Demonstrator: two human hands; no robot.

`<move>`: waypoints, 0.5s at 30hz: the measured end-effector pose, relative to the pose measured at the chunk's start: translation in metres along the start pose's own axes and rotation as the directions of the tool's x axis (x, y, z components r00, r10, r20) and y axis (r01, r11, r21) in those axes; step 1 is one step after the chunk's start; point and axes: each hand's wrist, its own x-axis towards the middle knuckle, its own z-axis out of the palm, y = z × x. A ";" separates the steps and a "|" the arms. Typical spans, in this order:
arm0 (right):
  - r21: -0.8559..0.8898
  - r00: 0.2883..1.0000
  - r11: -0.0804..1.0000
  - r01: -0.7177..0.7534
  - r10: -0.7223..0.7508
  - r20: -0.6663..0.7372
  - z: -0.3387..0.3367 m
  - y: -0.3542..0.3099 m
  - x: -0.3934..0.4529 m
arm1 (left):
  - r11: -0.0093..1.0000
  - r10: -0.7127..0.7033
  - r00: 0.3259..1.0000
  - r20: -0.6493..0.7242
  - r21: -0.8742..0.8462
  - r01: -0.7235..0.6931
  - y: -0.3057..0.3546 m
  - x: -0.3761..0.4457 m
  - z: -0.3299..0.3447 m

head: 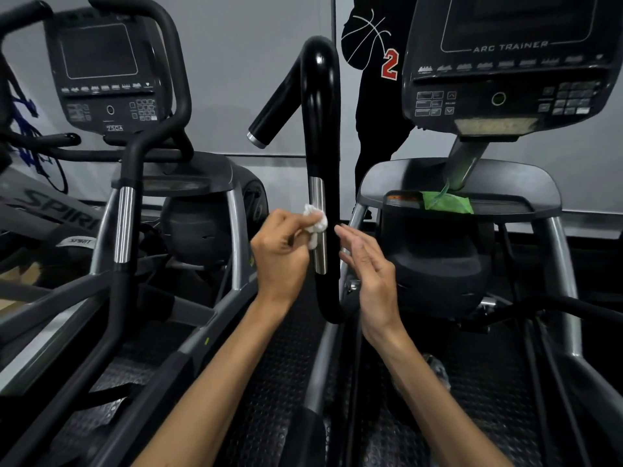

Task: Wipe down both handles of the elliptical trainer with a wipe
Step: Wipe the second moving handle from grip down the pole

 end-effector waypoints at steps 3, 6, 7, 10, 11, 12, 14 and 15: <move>-0.009 1.000 1.000 0.012 -0.012 0.020 -0.001 0.000 0.001 | 0.998 0.024 0.997 0.067 0.049 -0.028 0.003 -0.022 0.006; 0.009 1.000 1.000 -0.014 0.013 0.025 -0.002 -0.003 0.001 | 0.998 -0.022 0.997 0.072 0.061 0.018 -0.002 -0.033 0.004; 0.010 0.999 1.000 -0.018 0.017 0.030 -0.002 -0.003 0.000 | 0.998 -0.047 0.998 0.043 0.055 0.045 -0.002 -0.029 0.004; 0.012 0.999 1.000 -0.027 0.026 0.039 -0.001 -0.004 -0.002 | 0.994 -0.101 0.994 -0.035 0.045 0.103 0.002 -0.014 0.007; 0.013 0.999 1.000 -0.026 0.026 0.038 -0.001 -0.004 -0.002 | 0.994 -0.099 0.994 -0.044 0.051 0.101 0.003 -0.016 0.009; 0.010 0.999 1.000 -0.026 0.026 0.037 -0.002 -0.004 -0.002 | 0.994 -0.080 0.996 -0.036 0.067 0.082 0.003 -0.021 0.010; 0.003 0.999 1.000 -0.024 0.024 0.039 -0.002 -0.004 -0.001 | 0.995 -0.046 0.999 0.009 0.090 0.045 -0.003 -0.038 0.011; 0.004 0.999 1.000 -0.025 0.025 0.040 -0.003 -0.004 -0.001 | 0.995 -0.059 0.998 0.025 0.088 0.057 -0.007 -0.045 0.009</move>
